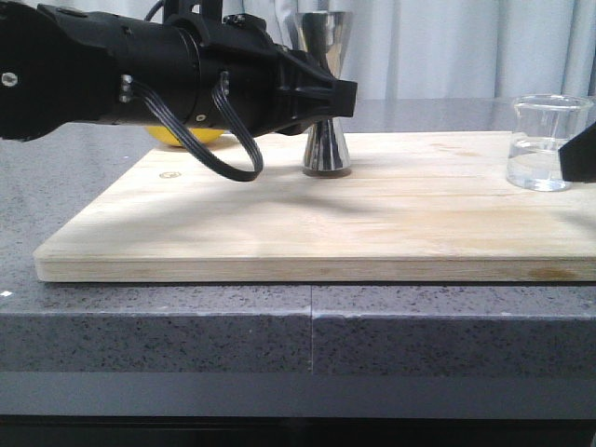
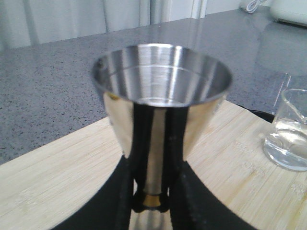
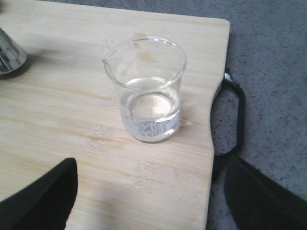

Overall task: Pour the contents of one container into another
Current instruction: 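Reach the right gripper to the glass beaker and grasp it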

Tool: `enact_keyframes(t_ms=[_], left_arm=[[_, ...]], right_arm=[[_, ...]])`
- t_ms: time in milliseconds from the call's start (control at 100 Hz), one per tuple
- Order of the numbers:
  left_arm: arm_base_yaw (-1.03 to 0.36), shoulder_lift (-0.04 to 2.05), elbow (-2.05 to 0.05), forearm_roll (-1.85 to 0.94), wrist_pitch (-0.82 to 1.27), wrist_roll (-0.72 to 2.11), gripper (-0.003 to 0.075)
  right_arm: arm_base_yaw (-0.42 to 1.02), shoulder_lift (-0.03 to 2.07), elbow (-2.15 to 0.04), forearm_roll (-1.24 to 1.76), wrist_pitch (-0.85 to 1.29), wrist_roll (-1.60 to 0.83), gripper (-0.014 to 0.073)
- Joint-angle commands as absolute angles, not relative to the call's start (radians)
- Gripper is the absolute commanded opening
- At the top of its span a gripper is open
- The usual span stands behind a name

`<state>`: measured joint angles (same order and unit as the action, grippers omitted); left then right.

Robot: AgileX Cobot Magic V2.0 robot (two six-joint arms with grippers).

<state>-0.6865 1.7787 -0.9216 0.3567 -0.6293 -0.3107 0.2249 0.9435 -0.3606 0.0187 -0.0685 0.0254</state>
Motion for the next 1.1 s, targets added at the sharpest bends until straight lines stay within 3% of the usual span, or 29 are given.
enact_keyframes(t_ms=[0, 1090], left_arm=[[-0.687, 1.732, -0.950, 0.349, -0.728, -0.318, -0.0021], [-0.689, 1.732, -0.950, 0.353, -0.730, -0.318, -0.0021]], right_arm=[[0.224, 0.975, -0.386, 0.000, -0.196, 0.015, 0.0567], [0.224, 1.223, -0.386, -0.025, -0.596, 0.015, 0.0566]])
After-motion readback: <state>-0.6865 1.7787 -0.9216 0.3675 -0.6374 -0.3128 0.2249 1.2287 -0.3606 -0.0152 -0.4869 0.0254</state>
